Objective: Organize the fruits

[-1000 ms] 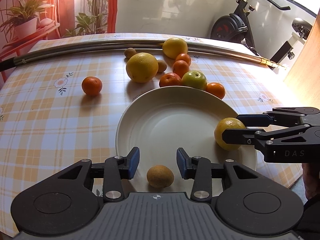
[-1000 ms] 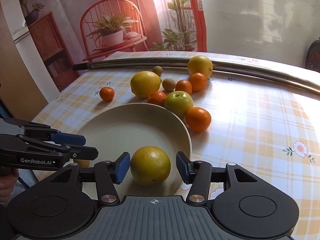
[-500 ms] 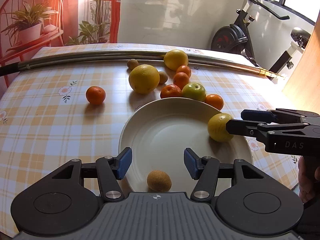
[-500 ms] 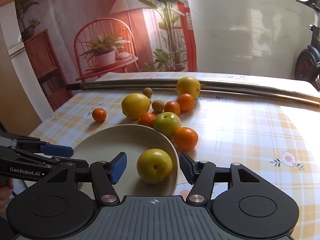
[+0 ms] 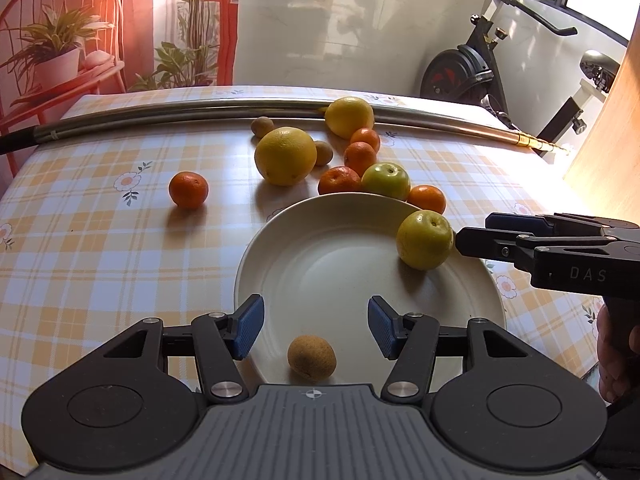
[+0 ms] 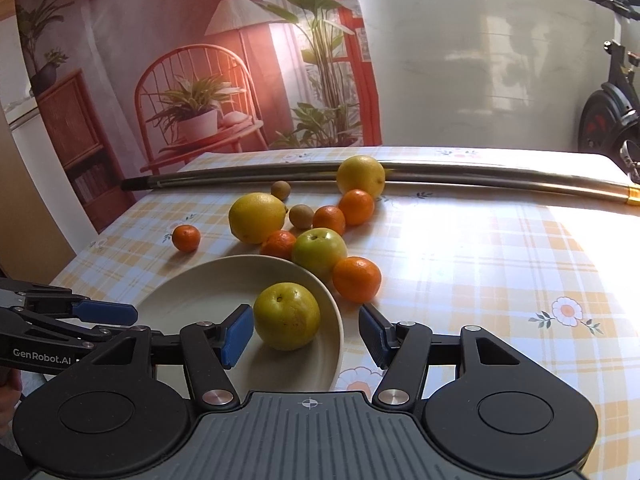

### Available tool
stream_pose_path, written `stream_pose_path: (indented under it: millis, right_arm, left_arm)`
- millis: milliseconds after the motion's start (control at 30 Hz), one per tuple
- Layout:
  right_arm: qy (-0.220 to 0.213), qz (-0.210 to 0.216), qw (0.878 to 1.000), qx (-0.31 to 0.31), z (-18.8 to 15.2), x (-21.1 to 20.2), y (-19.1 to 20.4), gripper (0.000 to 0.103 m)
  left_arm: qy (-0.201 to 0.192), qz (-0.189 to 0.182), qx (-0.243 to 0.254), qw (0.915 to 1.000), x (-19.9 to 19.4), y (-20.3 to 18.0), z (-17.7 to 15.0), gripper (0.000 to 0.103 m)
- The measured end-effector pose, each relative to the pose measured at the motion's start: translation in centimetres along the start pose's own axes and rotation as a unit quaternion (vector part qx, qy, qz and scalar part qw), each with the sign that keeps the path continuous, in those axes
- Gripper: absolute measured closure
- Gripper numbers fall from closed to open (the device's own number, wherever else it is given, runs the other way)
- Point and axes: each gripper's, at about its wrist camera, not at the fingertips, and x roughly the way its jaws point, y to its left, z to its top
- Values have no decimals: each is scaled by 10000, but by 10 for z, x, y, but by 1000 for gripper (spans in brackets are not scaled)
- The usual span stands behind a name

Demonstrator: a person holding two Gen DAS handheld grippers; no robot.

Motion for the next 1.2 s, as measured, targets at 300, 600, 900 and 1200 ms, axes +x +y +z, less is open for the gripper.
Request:
stream_pose_path:
  millis: [300, 600, 900, 1200]
  right_arm:
    - [-53, -45, 10000, 52, -1, 0, -1, 48]
    - [-102, -61, 9998, 168, 1, -1, -8, 48]
    - [-184, -196, 9994, 237, 9, 7, -21, 48]
    - [-251, -277, 9988, 309, 18, 21, -36, 48]
  left_arm:
    - [-21, 0, -28, 10000, -1, 1, 0, 43]
    - [-104, 65, -134, 9998, -3, 10, 7, 43]
    - [-505, 539, -246, 9970, -7, 43, 48, 43]
    - [-541, 920, -174, 9941, 13, 67, 71, 43]
